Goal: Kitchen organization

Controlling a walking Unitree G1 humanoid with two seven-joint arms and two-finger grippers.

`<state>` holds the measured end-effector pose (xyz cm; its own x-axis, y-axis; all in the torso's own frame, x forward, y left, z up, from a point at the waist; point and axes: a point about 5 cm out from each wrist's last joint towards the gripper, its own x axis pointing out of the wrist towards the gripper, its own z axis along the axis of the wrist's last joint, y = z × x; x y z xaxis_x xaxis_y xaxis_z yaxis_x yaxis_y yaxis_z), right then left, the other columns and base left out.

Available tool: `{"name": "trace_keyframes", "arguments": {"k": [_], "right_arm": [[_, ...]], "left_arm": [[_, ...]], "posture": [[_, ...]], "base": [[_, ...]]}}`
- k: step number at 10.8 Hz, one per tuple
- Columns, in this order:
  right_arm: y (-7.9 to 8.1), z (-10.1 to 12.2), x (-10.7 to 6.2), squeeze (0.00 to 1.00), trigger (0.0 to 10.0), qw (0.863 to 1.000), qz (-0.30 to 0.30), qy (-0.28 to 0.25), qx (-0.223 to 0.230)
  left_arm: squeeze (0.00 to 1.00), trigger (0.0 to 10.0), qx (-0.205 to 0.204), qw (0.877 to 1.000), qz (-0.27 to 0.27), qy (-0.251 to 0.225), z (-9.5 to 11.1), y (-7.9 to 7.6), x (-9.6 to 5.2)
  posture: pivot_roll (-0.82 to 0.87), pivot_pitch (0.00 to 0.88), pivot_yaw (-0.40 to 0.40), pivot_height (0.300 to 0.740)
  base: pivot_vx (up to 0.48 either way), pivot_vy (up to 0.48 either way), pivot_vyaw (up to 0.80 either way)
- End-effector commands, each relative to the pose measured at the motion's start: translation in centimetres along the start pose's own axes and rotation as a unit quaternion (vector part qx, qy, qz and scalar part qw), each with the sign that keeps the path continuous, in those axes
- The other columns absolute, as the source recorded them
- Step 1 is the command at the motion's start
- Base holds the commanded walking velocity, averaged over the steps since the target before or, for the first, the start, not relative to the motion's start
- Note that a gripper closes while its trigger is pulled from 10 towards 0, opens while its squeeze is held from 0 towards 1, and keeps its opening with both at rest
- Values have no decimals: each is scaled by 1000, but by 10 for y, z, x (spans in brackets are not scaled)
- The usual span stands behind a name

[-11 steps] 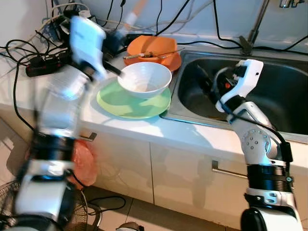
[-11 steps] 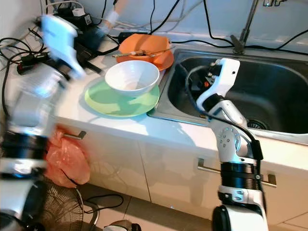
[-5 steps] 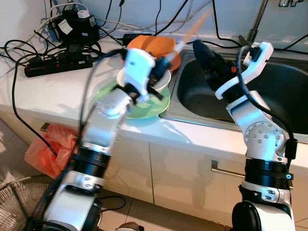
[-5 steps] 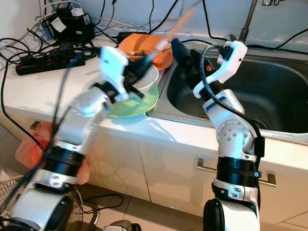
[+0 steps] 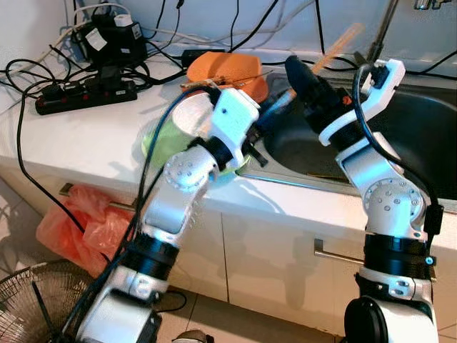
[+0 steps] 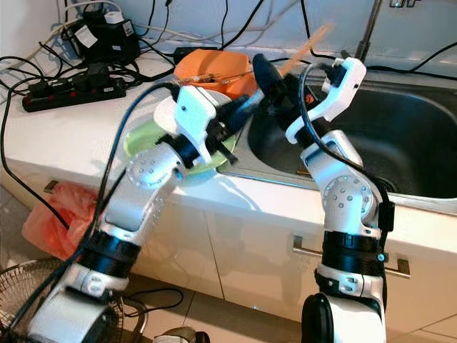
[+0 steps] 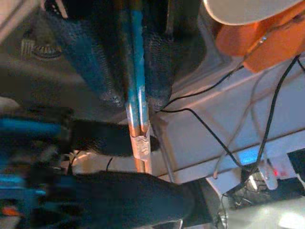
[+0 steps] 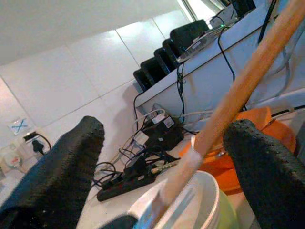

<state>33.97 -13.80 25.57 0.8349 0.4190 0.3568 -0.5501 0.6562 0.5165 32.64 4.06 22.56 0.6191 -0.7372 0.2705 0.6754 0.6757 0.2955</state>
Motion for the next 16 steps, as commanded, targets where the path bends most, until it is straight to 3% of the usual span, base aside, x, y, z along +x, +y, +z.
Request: {"name": "trace_keyframes", "arguments": {"k": [1,8,16], "right_arm": [[4,5,5,0,0,1000,5,-6,5],[-7,11,7,0,0,999,-31,-16,19],[-12,10,6,0,0,998,-49,-18,35]], "left_arm": [[0,0,13,1000,-7,-15,7,-2,0],[0,0,17,999,-26,-35,11,-10,-11],[0,0,28,999,-1,-21,4,-2,-16]], "posture": [[185,0,83,740],[185,0,69,740],[185,0,69,740]], "base": [[0,0,0],[0,0,0],[0,0,0]]}}
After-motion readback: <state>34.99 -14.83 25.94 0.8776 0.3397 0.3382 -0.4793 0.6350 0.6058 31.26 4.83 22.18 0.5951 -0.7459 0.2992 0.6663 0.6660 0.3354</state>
